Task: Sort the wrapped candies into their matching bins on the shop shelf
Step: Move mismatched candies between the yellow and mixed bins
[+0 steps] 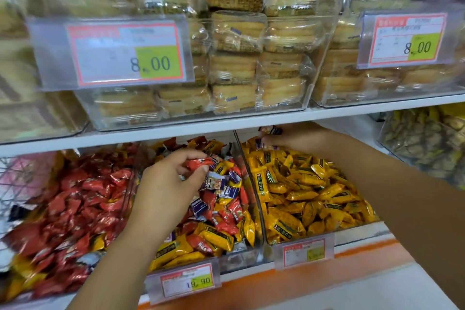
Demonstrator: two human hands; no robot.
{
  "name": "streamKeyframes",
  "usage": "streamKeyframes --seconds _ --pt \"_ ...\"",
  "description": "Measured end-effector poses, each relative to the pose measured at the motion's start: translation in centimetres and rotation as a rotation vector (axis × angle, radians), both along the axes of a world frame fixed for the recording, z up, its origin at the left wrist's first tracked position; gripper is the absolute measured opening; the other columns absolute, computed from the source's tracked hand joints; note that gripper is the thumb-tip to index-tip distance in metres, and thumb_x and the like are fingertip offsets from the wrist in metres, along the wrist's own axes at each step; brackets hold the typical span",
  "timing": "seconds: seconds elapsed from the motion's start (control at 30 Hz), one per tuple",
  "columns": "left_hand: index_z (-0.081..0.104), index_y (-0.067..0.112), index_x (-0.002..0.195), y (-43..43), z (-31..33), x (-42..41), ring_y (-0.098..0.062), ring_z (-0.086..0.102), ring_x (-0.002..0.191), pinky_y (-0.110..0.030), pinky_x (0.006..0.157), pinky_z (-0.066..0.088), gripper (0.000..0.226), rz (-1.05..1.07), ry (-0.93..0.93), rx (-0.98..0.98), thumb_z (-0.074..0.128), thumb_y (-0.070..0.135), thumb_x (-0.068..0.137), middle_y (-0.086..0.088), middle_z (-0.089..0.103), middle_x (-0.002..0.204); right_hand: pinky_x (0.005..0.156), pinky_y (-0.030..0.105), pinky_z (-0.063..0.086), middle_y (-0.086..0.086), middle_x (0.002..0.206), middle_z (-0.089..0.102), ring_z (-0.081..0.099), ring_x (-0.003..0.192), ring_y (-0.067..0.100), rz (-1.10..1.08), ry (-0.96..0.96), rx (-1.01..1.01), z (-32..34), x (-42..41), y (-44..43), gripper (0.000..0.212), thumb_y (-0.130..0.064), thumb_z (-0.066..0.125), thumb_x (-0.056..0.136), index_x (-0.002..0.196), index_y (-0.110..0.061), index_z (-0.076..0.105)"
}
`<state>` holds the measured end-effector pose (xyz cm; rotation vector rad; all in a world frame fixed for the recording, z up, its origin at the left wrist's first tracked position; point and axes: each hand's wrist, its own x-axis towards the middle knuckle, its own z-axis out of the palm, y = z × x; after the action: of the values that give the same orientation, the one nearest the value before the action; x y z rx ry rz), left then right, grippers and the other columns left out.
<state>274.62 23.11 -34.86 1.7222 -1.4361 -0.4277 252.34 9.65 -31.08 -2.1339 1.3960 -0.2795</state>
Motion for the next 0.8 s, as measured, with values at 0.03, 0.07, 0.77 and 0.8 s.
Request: streamKeyframes --seconds 0.03,0.07,0.77,0.8 --pt "0.065 0.046 0.096 0.3 0.1 0.3 -0.001 0.056 0.064 -0.015 0.050 0.033 0.015 0.000 -0.004 0.004 0.067 0.035 0.086 0.012 0.060 0.074 0.057 0.008 0.043 -0.006 0.093 0.064 0.053 0.068 0.003 -0.003 -0.056 0.035 0.5 0.8 0.8 0.008 -0.040 0.056 0.094 0.095 -0.031 0.058" --pt "0.065 0.045 0.095 0.6 0.1 0.5 0.001 0.056 0.066 -0.012 0.049 0.032 0.014 -0.003 -0.008 0.007 0.067 0.035 0.086 0.012 0.061 0.074 0.055 0.007 0.042 -0.008 0.081 0.060 0.049 0.063 0.002 0.003 -0.109 0.072 1.0 1.8 1.7 0.015 -0.041 0.059 0.092 0.083 -0.029 0.055" --pt "0.050 0.041 0.108 -2.4 -2.9 -5.1 0.034 0.015 0.120 0.009 0.089 0.018 0.018 -0.483 -0.143 0.027 0.037 0.044 0.096 0.037 0.043 0.127 0.116 0.038 0.022 0.001 0.156 0.022 0.019 0.143 0.026 0.260 0.547 -0.093 -6.4 -2.1 -4.6 0.099 -0.059 0.075 0.069 0.150 -0.030 0.026" --pt "0.051 0.041 0.107 -2.4 -2.9 -5.1 0.033 0.016 0.122 0.009 0.090 0.017 0.018 -0.484 -0.146 0.018 0.037 0.044 0.096 0.038 0.045 0.127 0.114 0.039 0.027 0.004 0.153 0.029 0.026 0.140 0.028 0.216 0.531 -0.081 -6.0 -2.8 -5.2 0.094 -0.057 0.076 0.069 0.147 -0.029 0.032"
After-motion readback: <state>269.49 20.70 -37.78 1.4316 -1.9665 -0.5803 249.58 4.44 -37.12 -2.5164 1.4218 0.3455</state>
